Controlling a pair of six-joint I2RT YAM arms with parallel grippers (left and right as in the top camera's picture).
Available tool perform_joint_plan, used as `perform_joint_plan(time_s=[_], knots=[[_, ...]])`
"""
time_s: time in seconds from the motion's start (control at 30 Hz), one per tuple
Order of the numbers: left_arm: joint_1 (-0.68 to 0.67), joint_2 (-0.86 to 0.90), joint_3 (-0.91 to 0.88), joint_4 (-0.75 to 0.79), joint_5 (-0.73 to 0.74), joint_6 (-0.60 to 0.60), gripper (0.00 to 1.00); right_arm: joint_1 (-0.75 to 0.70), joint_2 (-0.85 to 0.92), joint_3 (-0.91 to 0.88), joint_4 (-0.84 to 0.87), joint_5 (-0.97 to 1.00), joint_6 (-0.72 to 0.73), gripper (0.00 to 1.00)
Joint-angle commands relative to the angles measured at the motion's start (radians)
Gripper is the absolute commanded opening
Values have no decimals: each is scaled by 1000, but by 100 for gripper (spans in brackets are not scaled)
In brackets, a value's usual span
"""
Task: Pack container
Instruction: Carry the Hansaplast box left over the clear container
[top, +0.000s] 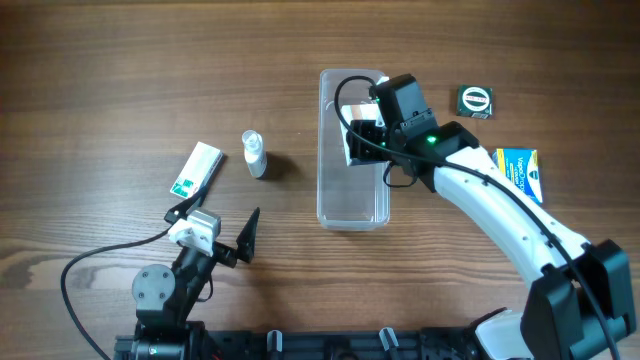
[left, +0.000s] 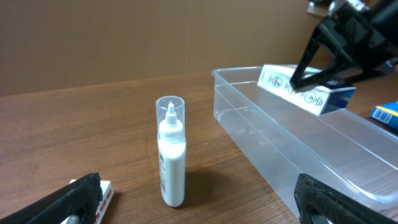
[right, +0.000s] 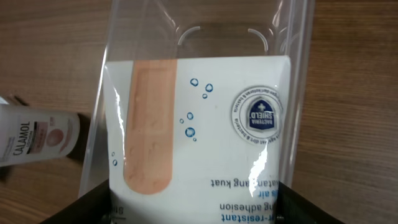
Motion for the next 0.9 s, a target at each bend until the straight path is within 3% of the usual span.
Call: perform_joint_plan(time_s=[0.0,0.87], knots=[[6,0,-2,-6,-6,8,100,32,23,14,20,16,17,70],[6,0,-2,-6,-6,8,100,96,85,14,119,182,182,70]])
